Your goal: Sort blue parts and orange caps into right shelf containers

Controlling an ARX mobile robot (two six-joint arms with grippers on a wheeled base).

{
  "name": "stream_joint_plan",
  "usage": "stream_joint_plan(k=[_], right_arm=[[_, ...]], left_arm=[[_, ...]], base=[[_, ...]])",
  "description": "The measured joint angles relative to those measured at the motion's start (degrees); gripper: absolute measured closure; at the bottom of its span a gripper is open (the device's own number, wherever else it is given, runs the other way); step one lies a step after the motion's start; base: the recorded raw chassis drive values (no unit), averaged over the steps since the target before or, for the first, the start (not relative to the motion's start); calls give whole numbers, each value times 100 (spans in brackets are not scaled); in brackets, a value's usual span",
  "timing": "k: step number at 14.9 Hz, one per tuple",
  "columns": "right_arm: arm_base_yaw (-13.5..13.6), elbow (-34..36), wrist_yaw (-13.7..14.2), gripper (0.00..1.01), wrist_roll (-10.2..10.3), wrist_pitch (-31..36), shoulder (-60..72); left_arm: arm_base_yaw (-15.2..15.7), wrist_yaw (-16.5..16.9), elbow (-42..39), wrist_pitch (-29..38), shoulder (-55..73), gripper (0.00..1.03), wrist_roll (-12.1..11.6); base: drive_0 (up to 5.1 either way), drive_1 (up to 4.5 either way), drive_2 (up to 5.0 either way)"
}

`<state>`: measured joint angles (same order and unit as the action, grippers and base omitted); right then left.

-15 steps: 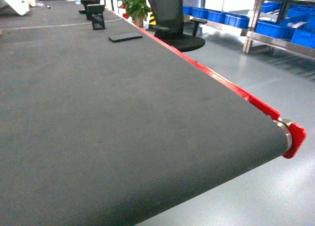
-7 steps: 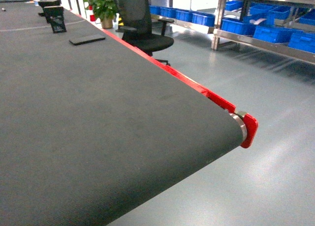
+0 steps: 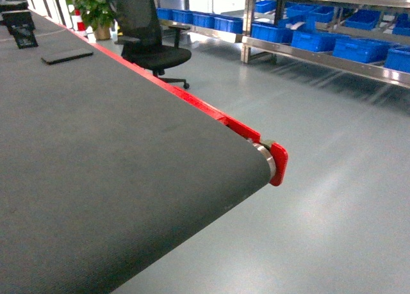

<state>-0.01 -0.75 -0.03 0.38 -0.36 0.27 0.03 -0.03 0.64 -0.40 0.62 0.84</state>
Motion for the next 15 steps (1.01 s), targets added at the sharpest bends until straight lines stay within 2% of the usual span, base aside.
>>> stream_joint_plan(k=[15], right_arm=[[0,0,0,57,0,0,0]], left_arm=[[0,0,0,0,0,61,0]], base=[[-158,-158,-158]])
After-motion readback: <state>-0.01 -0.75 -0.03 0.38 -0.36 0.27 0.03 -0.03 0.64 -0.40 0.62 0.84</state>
